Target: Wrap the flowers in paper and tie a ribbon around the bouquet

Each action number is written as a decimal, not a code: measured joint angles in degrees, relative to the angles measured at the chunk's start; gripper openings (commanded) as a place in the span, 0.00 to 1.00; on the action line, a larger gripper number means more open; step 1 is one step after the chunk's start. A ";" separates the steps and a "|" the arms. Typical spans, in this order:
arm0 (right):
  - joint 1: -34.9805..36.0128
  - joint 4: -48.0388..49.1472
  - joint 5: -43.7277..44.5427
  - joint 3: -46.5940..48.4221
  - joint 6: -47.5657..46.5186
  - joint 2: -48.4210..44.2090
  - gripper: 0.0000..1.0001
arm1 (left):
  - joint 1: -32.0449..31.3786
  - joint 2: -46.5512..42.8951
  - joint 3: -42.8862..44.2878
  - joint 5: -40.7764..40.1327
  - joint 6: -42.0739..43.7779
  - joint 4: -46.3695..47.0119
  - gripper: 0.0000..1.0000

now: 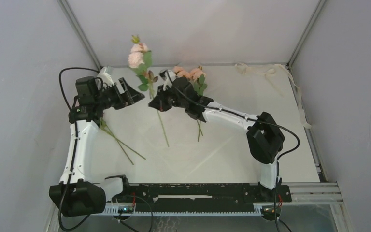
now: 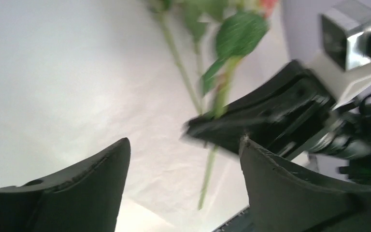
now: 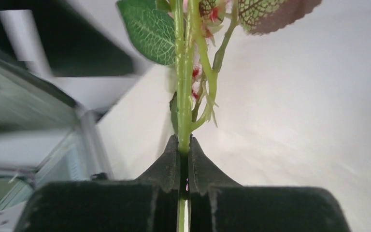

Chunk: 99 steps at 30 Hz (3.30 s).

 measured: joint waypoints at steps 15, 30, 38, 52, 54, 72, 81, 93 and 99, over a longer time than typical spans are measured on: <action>-18.91 -29.66 21.57 8.09 -7.50 10.95 1.00 | 24.98 21.77 -4.37 -29.31 5.16 -2.93 0.93; -13.40 -33.27 26.71 0.52 -8.61 1.66 0.99 | 29.68 36.76 -4.50 -32.85 3.91 5.51 0.23; -12.81 -33.88 27.32 -0.37 -8.61 0.98 0.99 | 30.42 34.86 -5.49 -28.44 3.56 5.84 0.00; -10.03 -32.44 24.37 -2.16 -11.74 -1.57 1.00 | 33.53 0.22 -5.77 -30.10 12.48 3.28 0.00; -8.90 -30.40 20.33 -3.96 -12.76 -3.87 1.00 | 32.83 -2.56 -2.69 -26.43 13.03 2.84 0.00; -1.31 9.29 -9.86 -5.25 -1.11 -4.42 0.25 | -6.69 1.51 2.12 4.39 -7.67 13.35 0.00; -4.79 -1.40 2.56 -4.24 2.05 -2.03 0.00 | -0.98 2.64 0.48 -5.97 -3.67 6.29 0.91; -14.93 -31.52 27.80 12.02 -3.48 14.23 1.00 | 24.46 30.95 -5.16 -29.79 5.35 2.95 0.96; -11.04 -36.33 33.31 9.49 -6.69 9.94 1.00 | 24.06 41.72 3.43 -29.64 8.04 0.57 0.39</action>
